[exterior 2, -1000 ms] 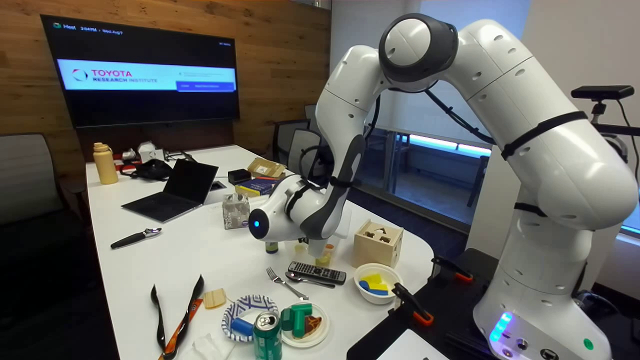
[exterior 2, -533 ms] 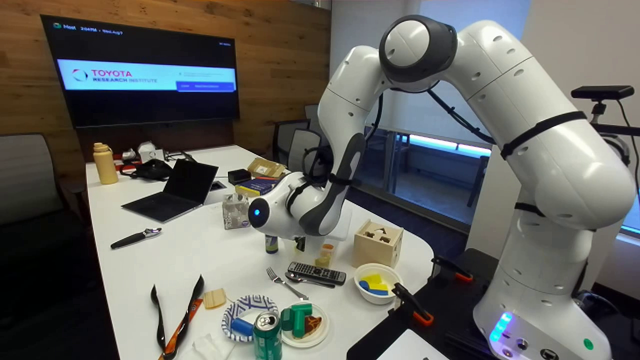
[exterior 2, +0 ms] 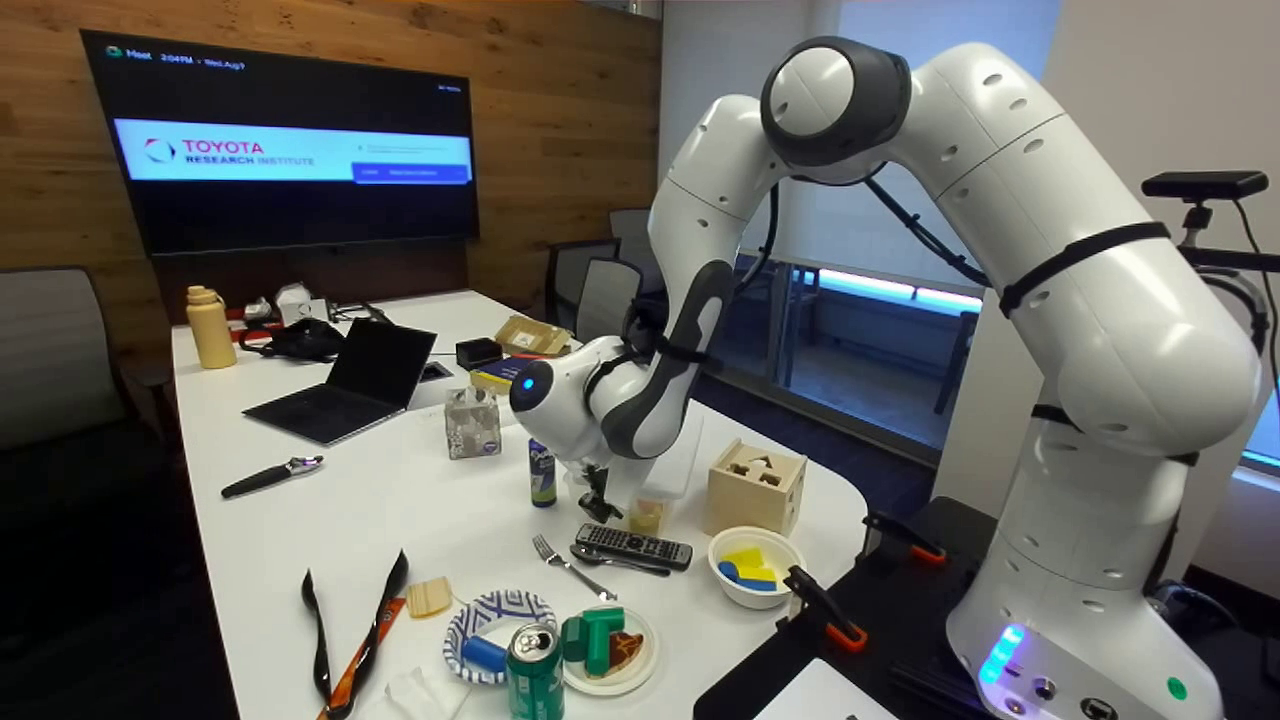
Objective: Move the clear container forwards.
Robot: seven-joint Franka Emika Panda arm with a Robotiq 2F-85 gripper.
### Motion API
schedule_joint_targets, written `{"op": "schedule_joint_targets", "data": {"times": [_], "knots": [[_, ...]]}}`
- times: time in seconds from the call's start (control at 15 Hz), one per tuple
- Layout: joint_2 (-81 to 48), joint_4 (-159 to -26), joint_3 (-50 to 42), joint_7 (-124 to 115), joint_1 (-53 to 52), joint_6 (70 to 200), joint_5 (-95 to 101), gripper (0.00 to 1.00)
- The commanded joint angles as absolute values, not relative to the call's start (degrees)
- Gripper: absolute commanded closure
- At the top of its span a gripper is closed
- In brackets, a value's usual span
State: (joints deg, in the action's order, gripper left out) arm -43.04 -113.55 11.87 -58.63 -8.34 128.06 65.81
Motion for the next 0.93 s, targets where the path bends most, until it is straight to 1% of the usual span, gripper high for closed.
{"op": "schedule_joint_targets", "data": {"times": [0.0, 0.4, 0.67, 0.87], "knots": [[-41.6, -114.6, 10.4, -53.4, -8.1, 132.4, 60.7, 0.00], [-37.9, -116.5, 7.5, -48.3, -8.7, 134.5, 53.5, 0.00], [-33.7, -118.1, 4.0, -47.3, -9.5, 131.9, 51.1, 0.00], [-33.0, -118.3, 0.6, -48.9, -9.9, 129.7, 52.1, 0.00]]}}
